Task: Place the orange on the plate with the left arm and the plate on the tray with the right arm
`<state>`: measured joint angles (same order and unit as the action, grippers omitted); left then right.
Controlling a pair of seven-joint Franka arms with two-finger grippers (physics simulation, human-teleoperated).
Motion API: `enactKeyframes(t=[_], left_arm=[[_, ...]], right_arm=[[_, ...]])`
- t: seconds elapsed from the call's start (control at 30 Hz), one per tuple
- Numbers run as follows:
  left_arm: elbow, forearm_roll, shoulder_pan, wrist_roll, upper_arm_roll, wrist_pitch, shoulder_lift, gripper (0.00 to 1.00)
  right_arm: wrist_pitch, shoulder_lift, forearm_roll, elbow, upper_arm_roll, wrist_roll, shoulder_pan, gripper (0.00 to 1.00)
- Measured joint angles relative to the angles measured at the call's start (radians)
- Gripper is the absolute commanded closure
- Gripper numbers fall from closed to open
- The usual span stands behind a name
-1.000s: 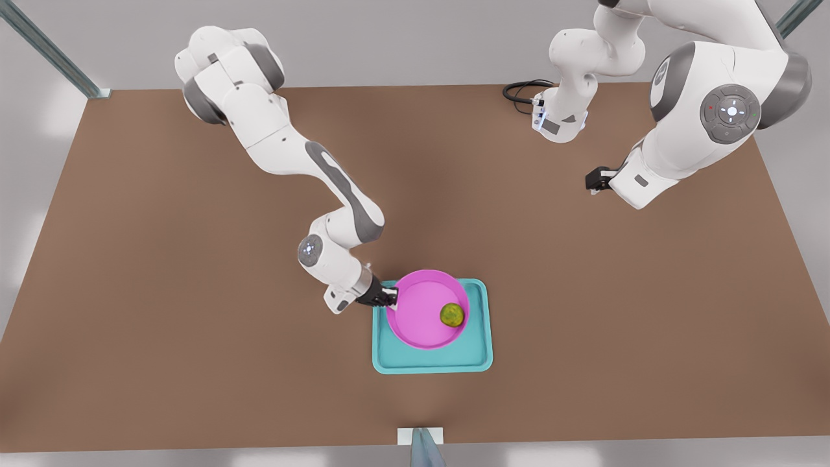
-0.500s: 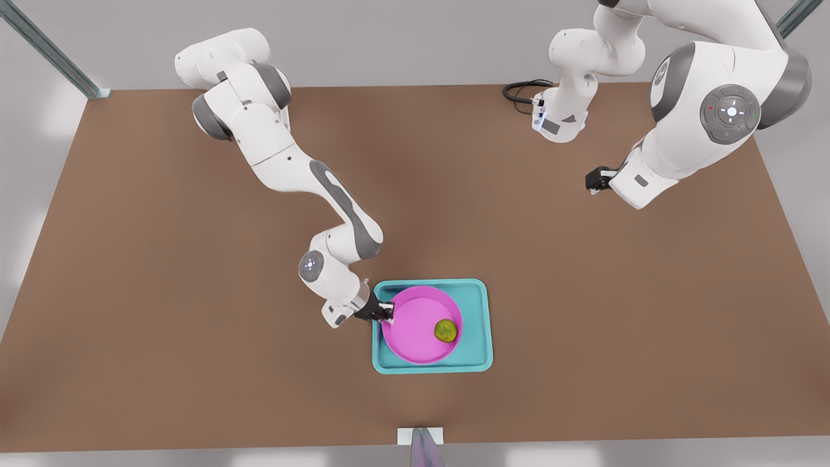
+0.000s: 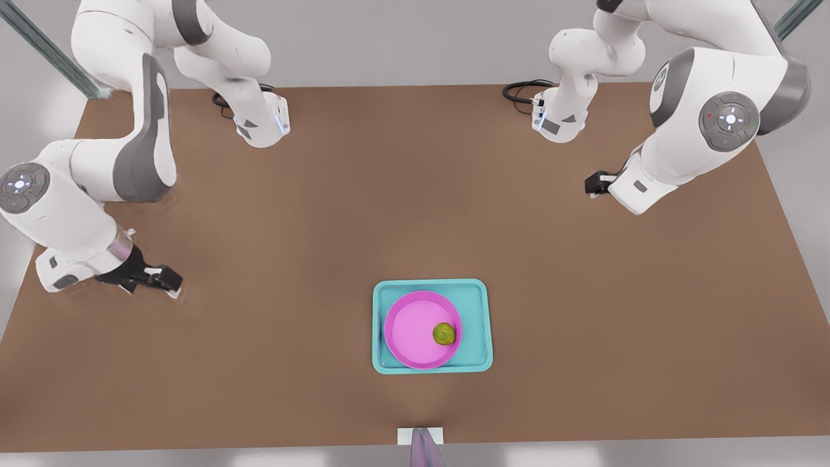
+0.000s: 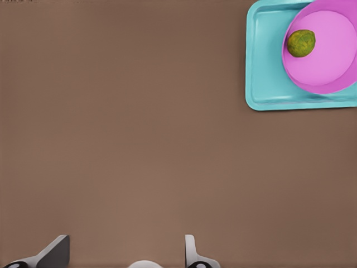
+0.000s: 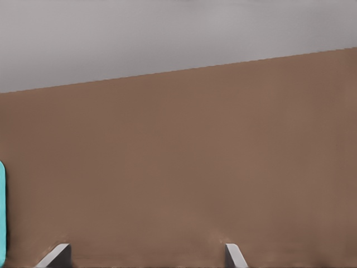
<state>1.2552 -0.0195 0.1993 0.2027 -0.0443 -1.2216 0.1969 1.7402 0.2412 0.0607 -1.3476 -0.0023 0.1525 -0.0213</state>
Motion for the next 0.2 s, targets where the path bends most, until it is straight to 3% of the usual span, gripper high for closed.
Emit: enactKeyframes(t=[0.07,0.2], left_arm=[[-0.002,0.001,0.000,0.000,0.000,0.003,0.003,0.00],[-0.003,0.001,0.013,-0.001,0.000,0.008,0.006,0.00]], right_arm=[[-0.111,-0.098,0.050,-0.032,0.002,-0.026,0.006,0.00],[-0.248,-0.137,0.095,-0.056,0.004,-0.072,0.003,0.00]])
